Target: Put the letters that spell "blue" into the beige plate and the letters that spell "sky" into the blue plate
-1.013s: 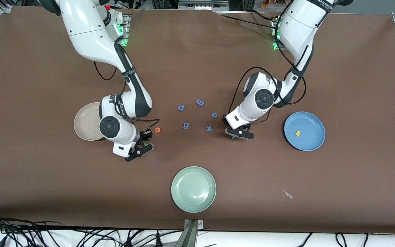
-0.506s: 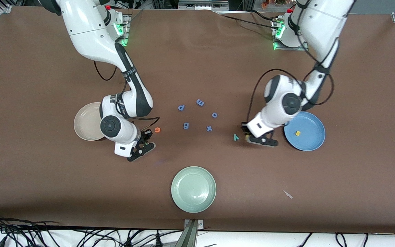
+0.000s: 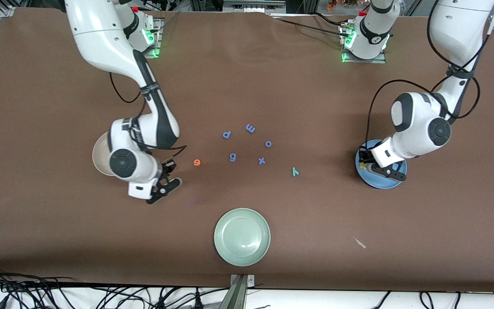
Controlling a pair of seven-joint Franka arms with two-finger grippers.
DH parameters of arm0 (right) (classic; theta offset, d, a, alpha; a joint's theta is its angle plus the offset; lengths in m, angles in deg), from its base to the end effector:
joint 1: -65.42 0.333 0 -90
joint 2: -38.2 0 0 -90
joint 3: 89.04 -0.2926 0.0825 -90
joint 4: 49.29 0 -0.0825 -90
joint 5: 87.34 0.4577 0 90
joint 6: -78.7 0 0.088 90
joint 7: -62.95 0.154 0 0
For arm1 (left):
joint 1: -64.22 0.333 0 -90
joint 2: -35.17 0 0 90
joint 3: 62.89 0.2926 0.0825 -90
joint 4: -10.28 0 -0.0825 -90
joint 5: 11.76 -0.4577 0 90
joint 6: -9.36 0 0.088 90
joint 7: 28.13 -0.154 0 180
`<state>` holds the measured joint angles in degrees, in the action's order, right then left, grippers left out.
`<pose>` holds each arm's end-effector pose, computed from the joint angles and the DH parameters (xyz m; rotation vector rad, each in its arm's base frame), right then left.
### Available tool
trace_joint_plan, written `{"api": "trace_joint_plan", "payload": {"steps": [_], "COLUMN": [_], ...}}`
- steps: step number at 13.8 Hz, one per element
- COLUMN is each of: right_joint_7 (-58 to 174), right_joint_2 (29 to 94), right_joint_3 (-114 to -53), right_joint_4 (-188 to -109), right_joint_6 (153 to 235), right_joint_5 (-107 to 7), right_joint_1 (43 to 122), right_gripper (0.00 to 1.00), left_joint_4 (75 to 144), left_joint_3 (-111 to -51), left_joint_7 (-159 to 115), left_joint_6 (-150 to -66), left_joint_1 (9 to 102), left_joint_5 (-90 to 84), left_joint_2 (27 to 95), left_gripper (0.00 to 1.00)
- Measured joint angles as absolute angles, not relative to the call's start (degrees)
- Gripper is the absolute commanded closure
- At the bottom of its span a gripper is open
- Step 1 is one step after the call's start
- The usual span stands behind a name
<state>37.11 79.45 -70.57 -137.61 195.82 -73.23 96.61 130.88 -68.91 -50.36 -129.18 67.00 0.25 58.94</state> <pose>0.6950 0.1918 0.1220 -2.9802 -0.9171 0.2725 0.5986 -0.0466 0.0836 2.9245 -0.4021 -0.1066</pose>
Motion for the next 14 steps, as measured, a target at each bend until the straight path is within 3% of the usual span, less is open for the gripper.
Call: {"api": "trace_joint_plan", "payload": {"steps": [1, 5, 7, 8, 9, 10, 14], "right_joint_7": [36.5, 35.6, 35.6, 35.6, 35.6, 35.6, 39.8], "right_joint_2": [77.8, 72.0, 69.6, 68.7, 68.3, 68.2, 67.7], "right_joint_3": [-69.3, -66.1, -64.9, -64.2, -63.4, -62.8, -62.6], "right_joint_4": [-139.7, -149.6, -154.7, -156.9, -158.5, -159.5, -159.8], "right_joint_6": [195.3, 195.2, 195.2, 195.5, 195.9, 196.2, 196.9], "right_joint_5": [-73.2, -73.2, -73.2, -73.2, -73.2, -73.2, -73.2], "right_joint_1": [96.3, 96.0, 96.1, 96.1, 96.1, 96.1, 96.6], "right_gripper": [1.00, 1.00, 0.94, 0.84, 0.20, 0.00, 0.00], "left_joint_4": [131.2, 131.5, 131.2, 130.8, 129.9, 128.8, 122.7], "left_joint_3": [-68.9, -69.7, -70.4, -71.4, -72.3, -72.8, -73.0], "left_joint_7": [-51.1, -51.3, -50.1, -46.7, -41.2, -34.8, -17.8], "left_joint_6": [-129.2, -129.8, -130.0, -130.2, -130.2, -130.2, -130.2], "left_joint_1": [67.3, 67.0, 66.6, 65.5, 63.2, 59.8, 48.3], "left_joint_5": [0.2, -1.8, -1.7, -1.7, -1.7, -1.7, -7.2], "left_joint_2": [58.9, 58.9, 58.8, 58.8, 58.8, 58.9, 62.4], "left_gripper": [0.44, 0.40, 0.40, 0.40, 0.40, 0.40, 0.43]}}
